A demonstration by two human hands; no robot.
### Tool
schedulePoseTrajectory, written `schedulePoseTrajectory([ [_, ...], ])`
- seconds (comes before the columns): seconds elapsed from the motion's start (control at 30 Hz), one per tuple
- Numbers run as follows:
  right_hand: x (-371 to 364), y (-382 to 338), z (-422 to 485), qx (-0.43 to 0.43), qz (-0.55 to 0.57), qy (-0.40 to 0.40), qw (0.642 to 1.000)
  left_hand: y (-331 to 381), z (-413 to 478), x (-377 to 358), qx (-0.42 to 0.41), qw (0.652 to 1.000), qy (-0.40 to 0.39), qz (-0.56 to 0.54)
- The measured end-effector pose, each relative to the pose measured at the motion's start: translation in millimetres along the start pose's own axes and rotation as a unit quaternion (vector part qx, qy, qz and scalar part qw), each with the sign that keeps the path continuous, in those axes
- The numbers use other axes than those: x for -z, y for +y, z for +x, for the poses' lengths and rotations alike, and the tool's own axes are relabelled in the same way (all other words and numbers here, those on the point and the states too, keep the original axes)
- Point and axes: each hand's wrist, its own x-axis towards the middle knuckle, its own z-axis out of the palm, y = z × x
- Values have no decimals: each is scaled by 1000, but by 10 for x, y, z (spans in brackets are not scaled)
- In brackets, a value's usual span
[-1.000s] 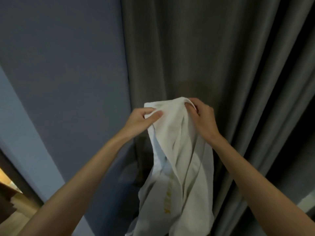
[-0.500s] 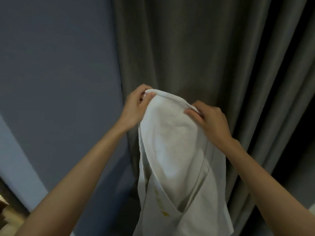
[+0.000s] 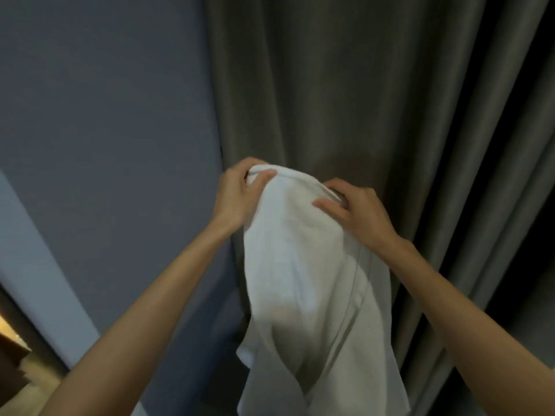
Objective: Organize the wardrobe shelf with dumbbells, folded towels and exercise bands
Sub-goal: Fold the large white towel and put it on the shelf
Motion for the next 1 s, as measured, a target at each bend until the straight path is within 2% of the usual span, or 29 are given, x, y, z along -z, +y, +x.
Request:
schedulePoseTrajectory([
  [0.07, -20, 45, -18, -11, -27, -32, 999, 77, 74, 25, -28, 999, 1, 24],
  [0.2, -158, 266, -277, -83, -72, -131, 985, 35, 88, 40, -34, 997, -44, 45],
  [0.3, -216, 475, -521, -152, -71, -151, 974, -124, 50, 109, -20, 998, -45, 45],
  [0.37, -238, 562, -613, -188, -78, -144, 969, -213, 23, 150, 4, 998, -55, 43],
  [0.47, -259, 594, -655, -196, -83, -124, 969, -298, 15, 227, 18, 993, -92, 65],
  [0.6, -199, 616, -608, -219, -16, 6, 976, -397, -24, 402, 12, 965, -247, 91],
  [0.7, -215, 586, -588, -216, 35, 61, 974, -488, -163, 478, 31, 934, -344, 93],
  [0.87, -340, 532, -669, -216, 52, 85, 971, -736, -447, 410, 92, 913, -370, 144],
  [1.0, -384, 537, -803, -171, 38, 35, 984, -942, -573, 412, 97, 919, -320, 209],
])
